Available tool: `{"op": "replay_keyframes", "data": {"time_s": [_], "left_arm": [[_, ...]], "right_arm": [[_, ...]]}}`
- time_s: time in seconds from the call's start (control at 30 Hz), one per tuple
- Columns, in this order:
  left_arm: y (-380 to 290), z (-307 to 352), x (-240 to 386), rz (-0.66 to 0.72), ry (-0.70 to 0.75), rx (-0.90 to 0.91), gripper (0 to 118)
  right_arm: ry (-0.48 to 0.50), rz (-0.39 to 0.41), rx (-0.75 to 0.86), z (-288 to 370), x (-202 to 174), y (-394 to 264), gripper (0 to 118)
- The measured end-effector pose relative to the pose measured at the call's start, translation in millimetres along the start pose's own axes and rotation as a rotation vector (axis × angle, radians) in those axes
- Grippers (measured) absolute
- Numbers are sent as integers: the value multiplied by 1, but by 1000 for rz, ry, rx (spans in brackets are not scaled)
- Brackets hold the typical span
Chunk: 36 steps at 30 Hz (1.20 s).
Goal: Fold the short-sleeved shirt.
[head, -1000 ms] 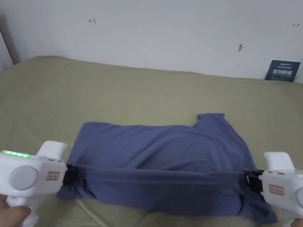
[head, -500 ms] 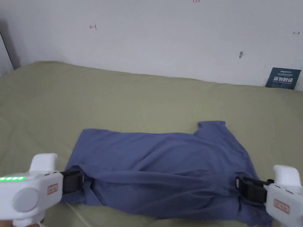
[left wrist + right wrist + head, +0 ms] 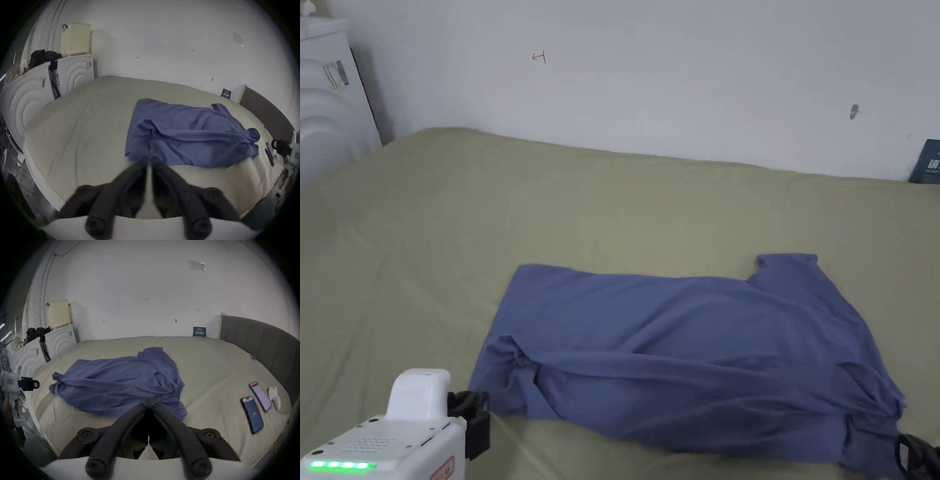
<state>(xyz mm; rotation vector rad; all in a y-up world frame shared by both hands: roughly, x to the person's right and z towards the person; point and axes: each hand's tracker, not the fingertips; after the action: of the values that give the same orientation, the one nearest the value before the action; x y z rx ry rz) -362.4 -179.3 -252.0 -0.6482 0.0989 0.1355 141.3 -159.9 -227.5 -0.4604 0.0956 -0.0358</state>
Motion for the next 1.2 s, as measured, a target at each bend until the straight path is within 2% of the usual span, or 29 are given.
{"op": "replay_keyframes", "data": {"time_s": [0.03, 0.07, 0.17, 0.27, 0.37, 0.4, 0.43, 0.47, 0.5, 0.53, 0.57, 0.63, 0.7, 0.73, 0.77, 0.8, 0.87, 0.93, 1.0, 1.03, 1.2], "left_arm": [[5, -14, -3, 5, -3, -14, 80], [8, -24, 0, 6, -4, -42, 98], [19, -61, -5, 18, -13, -73, 99], [22, -95, -5, 35, 37, -153, 99], [16, -121, -7, 64, 42, -266, 98], [14, -117, -5, 59, 51, -230, 97], [16, -112, -3, 53, 60, -198, 96], [16, -96, 8, 48, 59, -178, 91], [16, -91, 9, 57, 42, -164, 69], [16, -88, 9, 69, 28, -148, 40], [16, -87, 9, 80, -8, -144, 11], [19, -85, 9, 71, 1, -156, 10], [18, -85, 9, 64, 1, -167, 10], [19, -86, 6, 81, -12, -166, 10], [19, -85, 5, 99, -20, -165, 10], [18, -84, 4, 118, -28, -170, 10], [20, -83, -2, 140, -45, -176, 10], [22, -79, -4, 137, -51, -176, 9], [27, -75, -6, 116, -58, -171, 9], [29, -71, -6, 113, -66, -165, 9], [40, -46, -7, 101, -100, -133, 9]], "right_arm": [[1, 3, -2, 0, 1, 1, 0], [5, 2, -1, 2, 4, 2, 0], [-6, 4, 4, 3, 9, 5, 0], [-31, -2, -10, 0, 21, 7, 0], [-42, -54, -33, -9, 38, 10, 0], [-49, -60, -41, -15, 42, 11, 0], [-54, -61, -64, -23, 47, 12, 5], [-52, -56, -105, -31, 51, 13, 25], [-48, -53, -159, -43, 54, 14, 60], [-24, -47, -244, -63, 58, 13, 103], [10, -62, -251, -74, 60, 12, 109], [29, -69, -305, -102, 62, 10, 102], [-17, -89, -376, -129, 63, 4, 101], [-3, -118, -418, -142, 66, 0, 87], [-12, -147, -469, -150, 67, -3, 66], [-120, -113, -503, -151, 66, -4, 51], [-115, -100, -430, -136, 69, 7, 5], [-31, -170, -380, -122, 73, 16, 5], [-64, -54, -352, -108, 67, 22, 5], [-59, -21, -327, -99, 63, 24, 5], [2, -75, -257, -61, 55, 36, 5]]}}
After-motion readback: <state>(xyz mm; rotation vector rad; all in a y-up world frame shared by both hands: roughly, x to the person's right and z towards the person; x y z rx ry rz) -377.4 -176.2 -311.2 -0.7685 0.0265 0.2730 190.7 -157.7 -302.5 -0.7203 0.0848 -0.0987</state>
